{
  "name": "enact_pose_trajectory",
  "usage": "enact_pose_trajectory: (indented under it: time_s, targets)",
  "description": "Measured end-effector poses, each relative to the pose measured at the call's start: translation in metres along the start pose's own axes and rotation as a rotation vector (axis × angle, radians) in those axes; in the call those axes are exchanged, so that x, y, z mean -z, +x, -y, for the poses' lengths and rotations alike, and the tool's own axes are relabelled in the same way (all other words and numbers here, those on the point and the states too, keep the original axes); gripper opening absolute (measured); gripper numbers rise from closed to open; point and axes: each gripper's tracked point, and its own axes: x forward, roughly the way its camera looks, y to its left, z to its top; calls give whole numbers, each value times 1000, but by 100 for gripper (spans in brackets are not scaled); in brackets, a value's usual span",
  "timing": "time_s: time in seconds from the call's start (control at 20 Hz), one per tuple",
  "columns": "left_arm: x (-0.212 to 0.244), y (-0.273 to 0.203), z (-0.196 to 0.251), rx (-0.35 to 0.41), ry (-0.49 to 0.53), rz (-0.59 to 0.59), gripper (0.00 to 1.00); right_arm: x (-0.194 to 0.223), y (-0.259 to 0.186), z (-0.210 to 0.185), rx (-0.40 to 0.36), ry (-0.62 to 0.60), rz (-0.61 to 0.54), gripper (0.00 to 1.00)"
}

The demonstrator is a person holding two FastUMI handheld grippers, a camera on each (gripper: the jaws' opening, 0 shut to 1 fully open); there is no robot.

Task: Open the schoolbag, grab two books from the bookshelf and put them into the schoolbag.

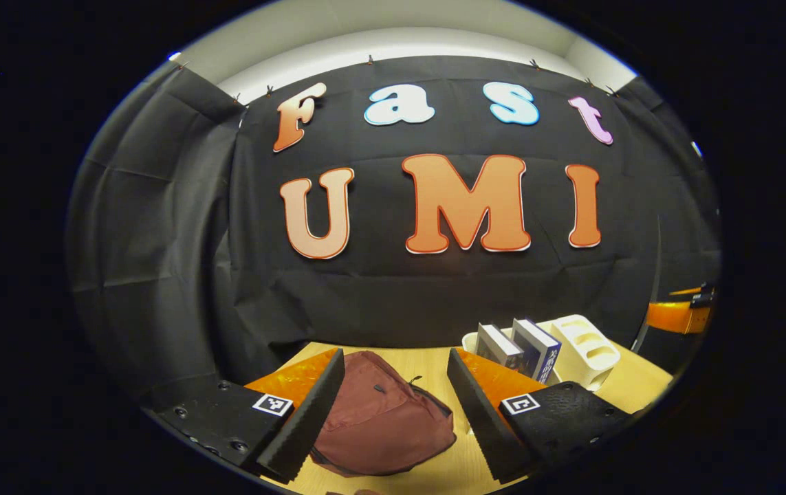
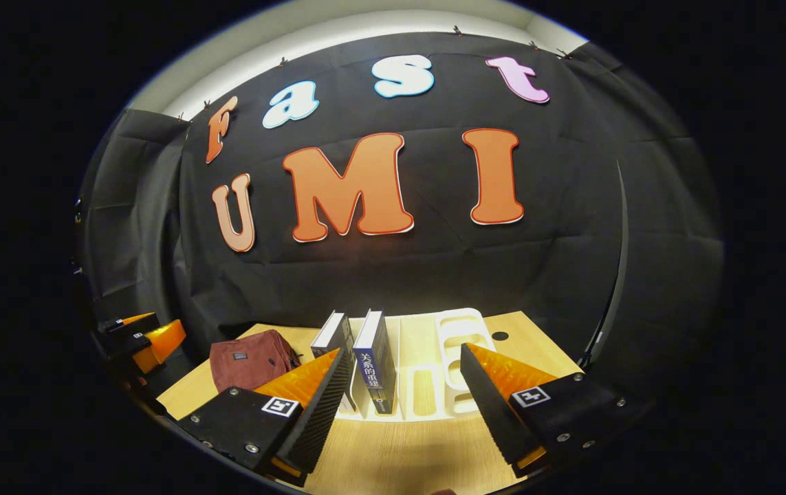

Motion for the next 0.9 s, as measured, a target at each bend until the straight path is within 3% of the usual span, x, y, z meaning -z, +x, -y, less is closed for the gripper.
enact_pose_trajectory:
  time_s: [0.05, 0.2, 0.65, 0.9]
  targets:
    - [10, 0, -2, -3, 32, -21, 94, 3, -1, 1, 5, -6, -8, 96]
    - [51, -3, 1, -4, 151, -119, 96, 17, -5, 10, 22, -10, -44, 96]
    - [198, 1, 53, 121, 496, -375, 97, 48, -29, 64, 139, -38, -144, 96]
    - [248, 17, 72, 155, 675, -448, 98, 63, -45, 93, 201, -41, -201, 96]
